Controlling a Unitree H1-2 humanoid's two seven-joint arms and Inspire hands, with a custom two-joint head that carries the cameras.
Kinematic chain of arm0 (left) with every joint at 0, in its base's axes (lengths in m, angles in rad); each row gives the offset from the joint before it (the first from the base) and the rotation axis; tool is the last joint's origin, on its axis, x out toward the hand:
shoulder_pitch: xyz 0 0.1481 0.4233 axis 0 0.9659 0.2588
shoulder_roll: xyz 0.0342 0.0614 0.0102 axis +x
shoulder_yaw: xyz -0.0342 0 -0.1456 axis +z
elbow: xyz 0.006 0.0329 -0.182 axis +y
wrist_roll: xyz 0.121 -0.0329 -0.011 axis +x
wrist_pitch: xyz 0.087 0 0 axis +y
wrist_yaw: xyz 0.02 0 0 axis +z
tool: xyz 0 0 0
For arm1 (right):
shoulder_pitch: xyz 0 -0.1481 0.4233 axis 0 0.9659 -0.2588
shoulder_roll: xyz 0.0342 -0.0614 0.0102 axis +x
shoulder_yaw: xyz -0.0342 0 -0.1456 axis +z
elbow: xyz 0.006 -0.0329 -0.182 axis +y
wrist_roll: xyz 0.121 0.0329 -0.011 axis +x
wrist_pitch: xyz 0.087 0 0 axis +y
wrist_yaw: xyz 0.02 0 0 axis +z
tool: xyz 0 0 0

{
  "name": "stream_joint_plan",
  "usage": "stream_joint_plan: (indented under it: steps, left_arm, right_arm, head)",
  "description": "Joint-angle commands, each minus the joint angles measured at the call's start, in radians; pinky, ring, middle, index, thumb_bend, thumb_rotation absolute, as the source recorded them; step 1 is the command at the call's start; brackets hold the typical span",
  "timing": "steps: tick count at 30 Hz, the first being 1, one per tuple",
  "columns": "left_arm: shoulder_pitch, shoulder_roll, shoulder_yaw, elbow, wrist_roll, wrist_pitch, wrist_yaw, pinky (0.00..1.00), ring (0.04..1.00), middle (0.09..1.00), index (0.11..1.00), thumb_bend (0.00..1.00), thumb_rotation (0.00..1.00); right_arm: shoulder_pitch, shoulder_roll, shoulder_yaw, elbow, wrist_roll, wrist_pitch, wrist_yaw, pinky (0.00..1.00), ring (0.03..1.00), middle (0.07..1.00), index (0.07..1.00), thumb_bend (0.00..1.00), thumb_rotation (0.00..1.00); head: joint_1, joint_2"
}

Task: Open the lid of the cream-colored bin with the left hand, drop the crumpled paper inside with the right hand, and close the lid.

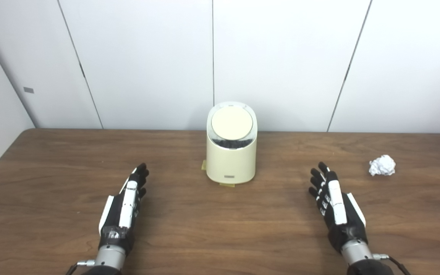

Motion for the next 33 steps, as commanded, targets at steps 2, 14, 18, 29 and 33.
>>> stream_joint_plan:
  steps: [2, 14, 18, 29, 33]
  left_arm:
    - [-0.028, 0.007, -0.001, -0.031, -0.005, -0.018, 0.002, 1.0, 0.997, 0.954, 0.971, 0.44, 1.0]
    - [-0.027, 0.006, 0.0, -0.027, -0.008, -0.024, 0.0, 1.0, 0.991, 0.957, 0.974, 0.42, 1.0]
    - [-0.03, 0.015, -0.004, -0.022, 0.0, -0.025, -0.004, 1.0, 0.989, 0.96, 0.984, 0.45, 0.96]
    - [-0.099, 0.03, -0.028, -0.056, 0.087, 0.03, 0.036, 0.99, 0.97, 0.959, 0.982, 0.64, 0.63]
    - [-0.189, 0.026, -0.006, -0.071, 0.055, 0.077, 0.042, 0.96, 0.97, 0.956, 0.981, 0.73, 0.53]
  right_arm:
    - [-0.031, -0.001, 0.0, -0.03, 0.003, -0.019, 0.009, 0.96, 0.98, 0.969, 1.0, 0.56, 1.0]
    - [-0.031, -0.002, -0.001, -0.026, -0.002, -0.019, 0.004, 0.97, 0.979, 0.967, 0.999, 0.57, 1.0]
    - [-0.031, 0.006, -0.004, -0.018, -0.001, -0.023, -0.003, 0.96, 0.973, 0.962, 0.993, 0.58, 1.0]
    - [-0.008, 0.002, -0.001, -0.012, 0.01, -0.041, 0.009, 0.97, 0.985, 0.976, 1.0, 0.58, 1.0]
    - [0.0, 0.0, -0.001, -0.015, 0.009, -0.034, 0.008, 0.97, 0.982, 0.976, 1.0, 0.56, 1.0]
  head:
    - [-0.001, 0.001]
    - [0.006, -0.006]
    - [0.018, -0.016]
    - [0.003, -0.044]
    - [0.017, -0.038]
